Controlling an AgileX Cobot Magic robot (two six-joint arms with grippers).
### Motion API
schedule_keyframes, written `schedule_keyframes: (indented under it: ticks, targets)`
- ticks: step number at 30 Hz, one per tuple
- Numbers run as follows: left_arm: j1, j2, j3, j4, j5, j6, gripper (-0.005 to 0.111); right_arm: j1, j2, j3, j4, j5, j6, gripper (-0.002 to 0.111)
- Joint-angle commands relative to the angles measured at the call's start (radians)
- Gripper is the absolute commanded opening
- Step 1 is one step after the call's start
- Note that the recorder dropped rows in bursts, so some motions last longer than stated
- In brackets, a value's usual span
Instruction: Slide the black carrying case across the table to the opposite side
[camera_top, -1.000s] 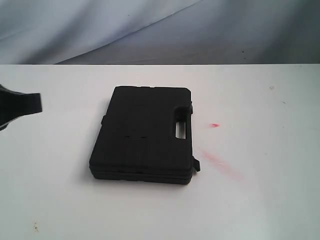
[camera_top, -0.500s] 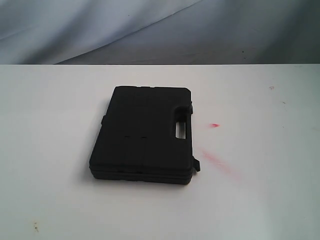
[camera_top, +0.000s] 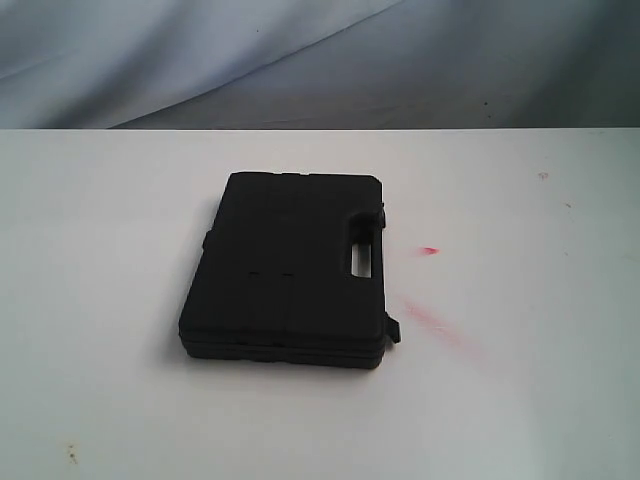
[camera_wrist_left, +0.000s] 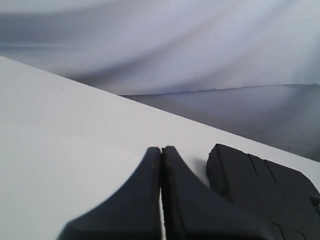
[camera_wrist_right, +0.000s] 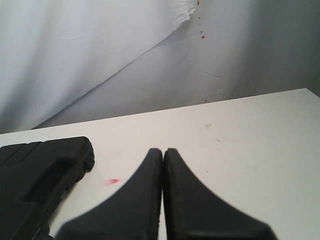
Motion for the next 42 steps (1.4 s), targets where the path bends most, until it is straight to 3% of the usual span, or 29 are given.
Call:
schedule_keyframes:
  ticks: [1, 10, 14, 42]
  targets:
    - [0.003, -0.105, 0.029, 0.004, -0.021, 0.09, 0.0, -0.007, -0.003, 0.004, 0.0, -0.001, -0.005, 0.0]
    - [-0.014, -0.226, 0.029, -0.006, 0.094, 0.182, 0.0, -0.007, -0.003, 0.004, 0.0, -0.001, -0.005, 0.0]
    - [-0.038, -0.226, 0.029, -0.027, 0.091, 0.192, 0.0, -0.007, -0.003, 0.004, 0.0, -0.001, -0.005, 0.0]
    - [-0.04, -0.226, 0.029, -0.001, 0.13, 0.188, 0.0, -0.007, -0.003, 0.004, 0.0, -0.001, -0.005, 0.0]
